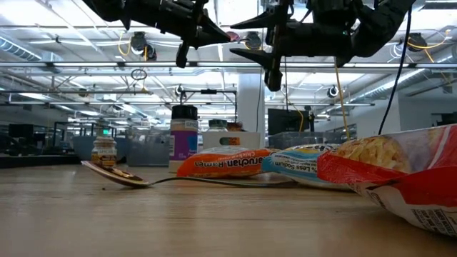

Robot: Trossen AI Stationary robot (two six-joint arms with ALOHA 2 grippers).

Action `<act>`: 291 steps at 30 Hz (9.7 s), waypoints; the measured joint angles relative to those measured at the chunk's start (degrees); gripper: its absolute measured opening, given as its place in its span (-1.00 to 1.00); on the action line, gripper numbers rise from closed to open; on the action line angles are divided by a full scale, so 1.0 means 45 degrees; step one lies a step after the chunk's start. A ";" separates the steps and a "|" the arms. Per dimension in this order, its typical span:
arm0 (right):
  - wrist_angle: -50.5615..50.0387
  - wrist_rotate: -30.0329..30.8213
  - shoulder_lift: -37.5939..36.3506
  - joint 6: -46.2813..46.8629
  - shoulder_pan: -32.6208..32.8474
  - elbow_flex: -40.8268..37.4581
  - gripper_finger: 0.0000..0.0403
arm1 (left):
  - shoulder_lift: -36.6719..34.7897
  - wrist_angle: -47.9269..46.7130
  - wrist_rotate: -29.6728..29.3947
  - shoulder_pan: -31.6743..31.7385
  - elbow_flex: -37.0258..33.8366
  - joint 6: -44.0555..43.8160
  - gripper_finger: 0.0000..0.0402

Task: Pick & Place Food Item
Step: Put the rainbow spoon into the right black bin, then put the brown seasoning bottle into the white bin

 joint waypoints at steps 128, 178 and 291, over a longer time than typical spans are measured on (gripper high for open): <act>-1.3270 -0.1276 -0.5625 -0.5551 -0.5509 -0.0951 -1.00 | -0.4605 -0.6521 0.3200 0.1384 0.0000 0.1245 -0.05; -1.8235 0.1616 -0.0141 -0.9208 -0.8029 0.2714 -1.00 | -0.4605 -0.7619 0.3186 0.1360 0.0000 0.1398 -0.05; -1.1811 0.0367 -0.3512 -0.2969 -0.6301 0.2513 -0.40 | -1.0035 -1.2280 0.4381 0.2074 0.0015 0.2394 -0.05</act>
